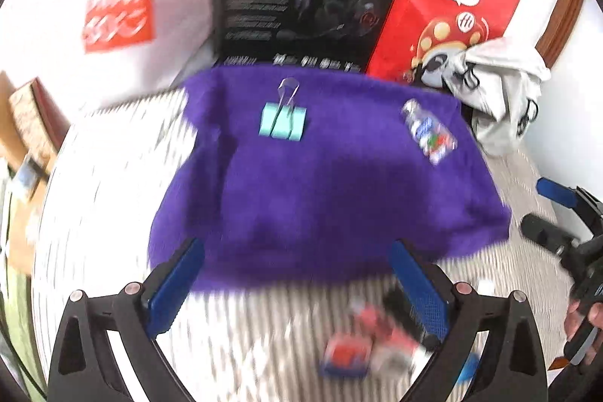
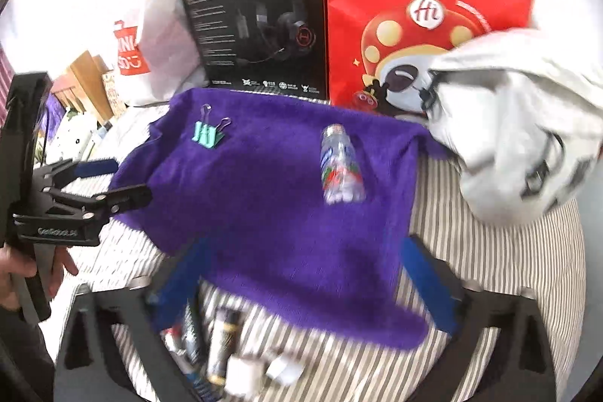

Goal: Organize rigid objects
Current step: 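Lower the clip and bottle onto the purple towel and open both grippers, then grasp the red-lidded lip balm tin with the left gripper while the right gripper grasps the small white cap, then carry the tin and the white cap onto the purple towel and open both grippers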

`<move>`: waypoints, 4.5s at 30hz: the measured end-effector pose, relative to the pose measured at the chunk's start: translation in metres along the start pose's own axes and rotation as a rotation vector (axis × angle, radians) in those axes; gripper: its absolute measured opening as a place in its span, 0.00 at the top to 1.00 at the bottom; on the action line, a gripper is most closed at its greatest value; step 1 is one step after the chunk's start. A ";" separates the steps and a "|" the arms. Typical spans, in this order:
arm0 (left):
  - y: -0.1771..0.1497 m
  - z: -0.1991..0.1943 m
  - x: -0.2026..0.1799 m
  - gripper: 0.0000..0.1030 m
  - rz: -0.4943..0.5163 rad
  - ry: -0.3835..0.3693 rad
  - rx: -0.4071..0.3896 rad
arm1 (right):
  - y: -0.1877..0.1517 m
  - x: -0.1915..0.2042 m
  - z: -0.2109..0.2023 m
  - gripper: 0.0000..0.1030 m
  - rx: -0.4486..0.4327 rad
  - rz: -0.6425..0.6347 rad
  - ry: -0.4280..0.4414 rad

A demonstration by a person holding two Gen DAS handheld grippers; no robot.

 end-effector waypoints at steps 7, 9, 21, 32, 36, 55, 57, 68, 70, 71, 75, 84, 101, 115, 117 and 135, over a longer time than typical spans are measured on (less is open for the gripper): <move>-0.060 -0.006 0.022 0.03 0.075 0.084 0.049 | -0.051 -0.001 -0.018 0.00 0.023 0.104 0.031; -0.071 -0.006 0.020 0.03 0.109 0.088 0.052 | -0.066 -0.003 -0.023 0.00 0.034 0.127 0.019; -0.089 0.009 -0.010 0.05 0.254 0.081 0.012 | -0.127 -0.005 -0.045 0.00 0.067 0.174 0.013; -0.082 0.009 -0.028 0.61 0.297 -0.012 -0.023 | -0.140 -0.002 -0.050 0.00 0.070 0.167 0.030; -0.082 0.009 -0.030 0.66 0.298 -0.024 -0.038 | -0.141 -0.003 -0.045 0.00 0.076 0.172 0.035; -0.081 0.009 -0.027 0.66 0.277 -0.059 -0.022 | -0.130 -0.020 0.021 0.10 0.119 0.044 -0.112; -0.081 0.008 -0.027 0.66 0.279 -0.059 -0.020 | -0.130 -0.013 0.029 0.13 0.113 0.000 -0.097; -0.081 0.008 -0.027 0.66 0.269 -0.060 -0.018 | -0.118 0.005 0.033 0.53 0.047 -0.119 -0.032; -0.081 0.008 -0.027 0.66 0.272 -0.062 -0.016 | -0.116 0.009 0.034 0.63 0.047 -0.135 -0.010; -0.081 0.008 -0.027 0.66 0.267 -0.066 -0.016 | -0.116 0.010 0.034 0.67 0.048 -0.136 -0.007; -0.081 0.007 -0.024 0.66 0.231 -0.087 -0.018 | -0.116 0.012 0.034 0.71 0.053 -0.126 0.005; -0.086 -0.005 -0.005 0.66 0.179 -0.068 -0.017 | -0.120 0.005 0.025 0.71 0.069 -0.056 0.045; -0.046 -0.044 0.012 0.66 0.147 -0.049 -0.100 | -0.104 0.006 -0.004 0.71 0.030 -0.038 0.081; 0.026 -0.019 0.012 0.66 0.169 -0.039 -0.121 | -0.035 -0.014 0.025 0.71 0.012 -0.039 0.068; 0.035 -0.012 0.014 0.66 0.167 -0.033 -0.119 | -0.026 -0.018 0.034 0.71 0.013 -0.045 0.053; 0.070 0.062 0.020 0.66 0.162 -0.048 -0.031 | -0.002 -0.032 0.102 0.71 0.125 -0.094 0.021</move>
Point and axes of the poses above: each gripper's, at about its wrist camera, not at the fingertips, and z roughly the way its jaws point, x to its left, y to its top, the point moved 6 cm from there along z, roughly the way its jaws point
